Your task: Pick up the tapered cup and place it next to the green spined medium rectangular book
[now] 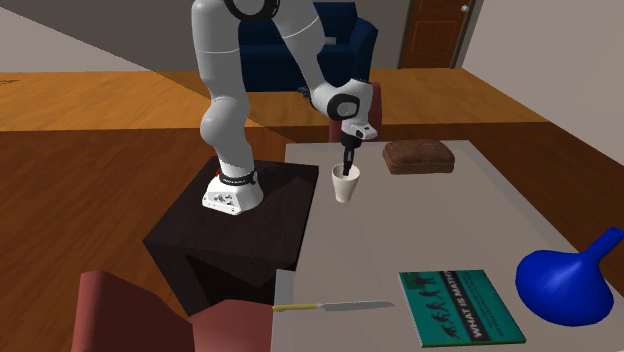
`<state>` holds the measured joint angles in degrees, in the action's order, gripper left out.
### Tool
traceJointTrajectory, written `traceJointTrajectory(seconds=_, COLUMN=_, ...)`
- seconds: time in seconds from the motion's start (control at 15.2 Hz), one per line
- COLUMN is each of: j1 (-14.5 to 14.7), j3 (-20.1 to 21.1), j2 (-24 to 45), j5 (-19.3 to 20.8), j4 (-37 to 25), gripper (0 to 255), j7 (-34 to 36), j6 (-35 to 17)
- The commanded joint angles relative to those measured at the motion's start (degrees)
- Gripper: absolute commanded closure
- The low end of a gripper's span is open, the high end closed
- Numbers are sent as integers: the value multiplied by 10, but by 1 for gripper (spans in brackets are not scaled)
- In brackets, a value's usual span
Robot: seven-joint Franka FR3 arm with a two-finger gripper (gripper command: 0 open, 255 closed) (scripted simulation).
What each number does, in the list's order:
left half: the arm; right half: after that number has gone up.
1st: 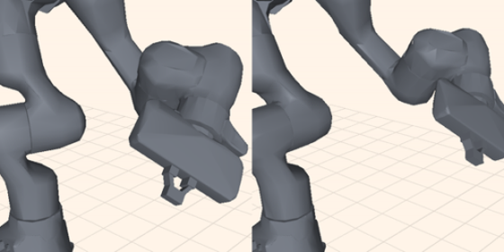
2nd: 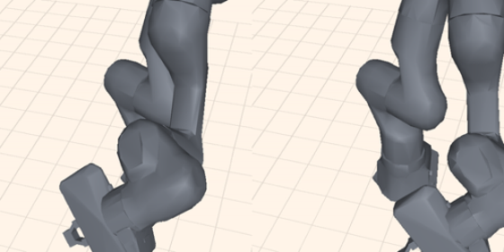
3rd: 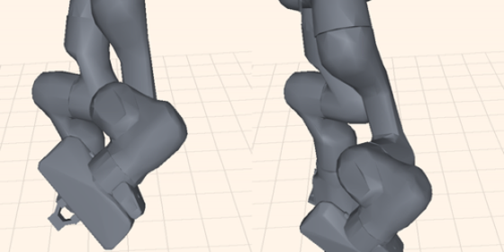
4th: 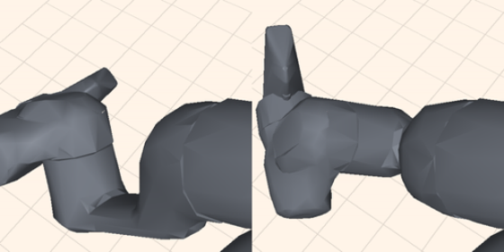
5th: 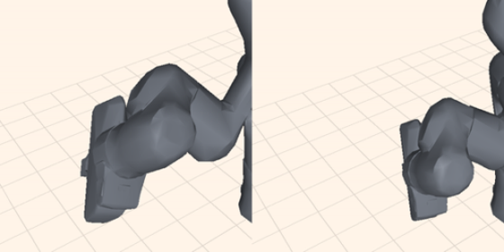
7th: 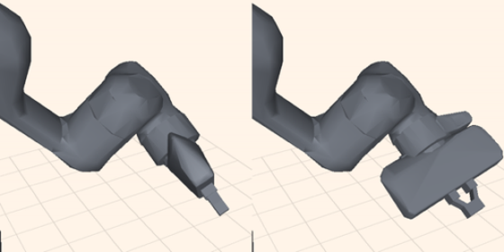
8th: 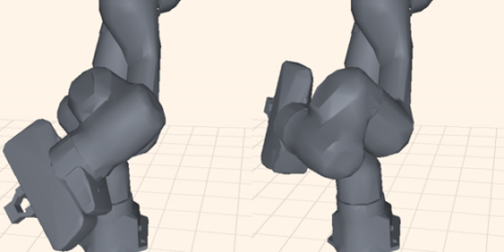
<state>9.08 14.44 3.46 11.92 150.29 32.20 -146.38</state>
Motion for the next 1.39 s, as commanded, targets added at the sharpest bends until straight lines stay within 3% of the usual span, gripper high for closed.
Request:
traceJointTrajectory(seconds=0.0, j1=0, j3=0, j2=1, j5=0, j4=0, gripper=255, j7=0, j6=0)
traceJointTrajectory(seconds=0.59, j1=4, j3=5, j2=-75, j5=-50, j4=-5, gripper=255, j7=-41, j6=77)
traceJointTrajectory(seconds=1.32, j1=11, j3=0, j2=-153, j5=-85, j4=-28, gripper=255, j7=-73, j6=173)
